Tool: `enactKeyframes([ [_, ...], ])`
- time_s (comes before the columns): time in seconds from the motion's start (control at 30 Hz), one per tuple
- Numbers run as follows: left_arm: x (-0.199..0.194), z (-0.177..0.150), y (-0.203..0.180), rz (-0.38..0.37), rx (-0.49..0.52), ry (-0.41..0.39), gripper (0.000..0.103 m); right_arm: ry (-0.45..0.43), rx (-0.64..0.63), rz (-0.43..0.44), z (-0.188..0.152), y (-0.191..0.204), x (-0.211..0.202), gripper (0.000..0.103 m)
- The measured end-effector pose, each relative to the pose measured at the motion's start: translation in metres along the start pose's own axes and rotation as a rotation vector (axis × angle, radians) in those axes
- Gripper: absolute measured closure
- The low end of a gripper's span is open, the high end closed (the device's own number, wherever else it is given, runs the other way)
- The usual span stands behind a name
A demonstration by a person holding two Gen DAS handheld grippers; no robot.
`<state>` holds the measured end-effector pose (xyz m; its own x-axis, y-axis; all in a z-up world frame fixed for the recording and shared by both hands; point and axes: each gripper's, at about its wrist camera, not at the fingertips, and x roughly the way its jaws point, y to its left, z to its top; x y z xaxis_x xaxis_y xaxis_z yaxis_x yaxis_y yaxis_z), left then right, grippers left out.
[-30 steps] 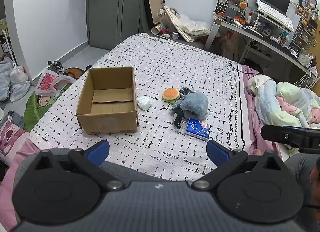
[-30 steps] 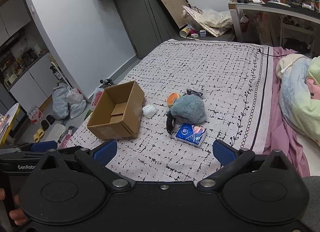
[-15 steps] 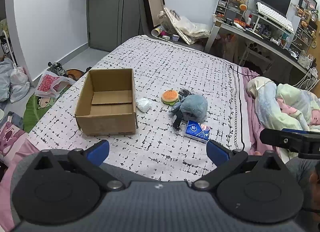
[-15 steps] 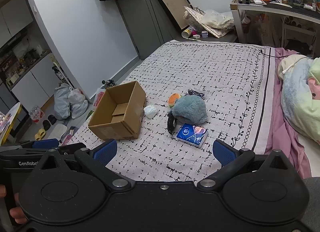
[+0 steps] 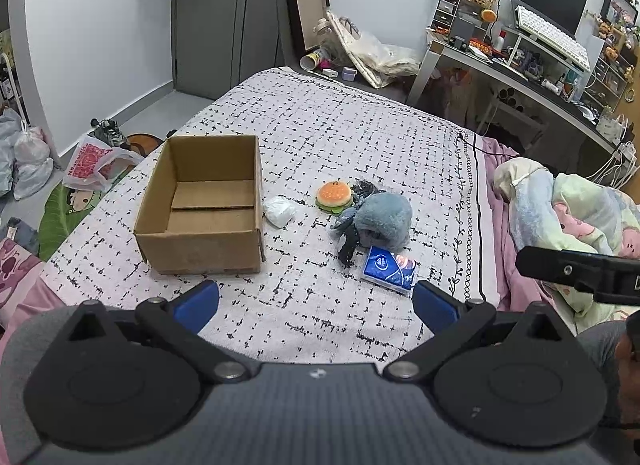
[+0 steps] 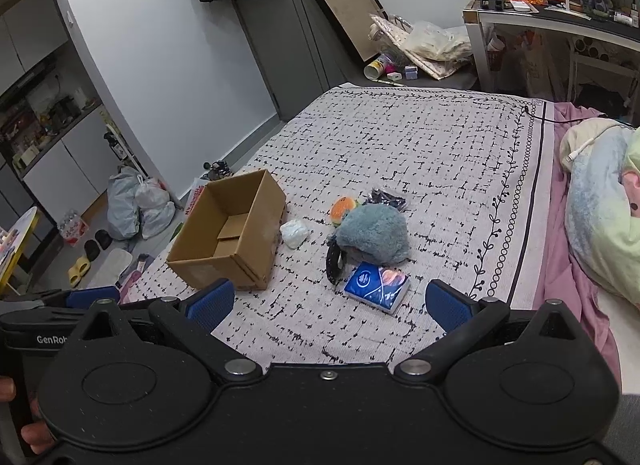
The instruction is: Organize soft objects
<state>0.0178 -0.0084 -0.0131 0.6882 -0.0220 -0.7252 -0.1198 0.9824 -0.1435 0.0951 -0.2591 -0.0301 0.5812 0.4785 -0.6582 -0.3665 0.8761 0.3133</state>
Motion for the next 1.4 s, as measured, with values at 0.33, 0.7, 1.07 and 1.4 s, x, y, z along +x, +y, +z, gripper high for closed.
enactKeyframes([
  [0.33, 0.019, 0.014, -0.012, 0.023, 0.009, 0.000, 0.001, 0.006, -0.004, 0.007, 0.015, -0.016, 0.014, 0.000],
  [0.7, 0.047, 0.035, -0.024, 0.003, -0.005, 0.042, 0.001, 0.015, 0.039, 0.010, 0.040, -0.043, 0.033, 0.000],
  [1.07, 0.076, 0.054, -0.024, 0.025, -0.046, 0.049, 0.001, 0.069, -0.043, 0.025, 0.072, -0.040, 0.064, 0.000],
  [1.4, 0.110, 0.059, -0.022, 0.017, -0.061, 0.060, 0.001, 0.114, 0.035, 0.061, 0.063, -0.064, 0.108, 0.018],
])
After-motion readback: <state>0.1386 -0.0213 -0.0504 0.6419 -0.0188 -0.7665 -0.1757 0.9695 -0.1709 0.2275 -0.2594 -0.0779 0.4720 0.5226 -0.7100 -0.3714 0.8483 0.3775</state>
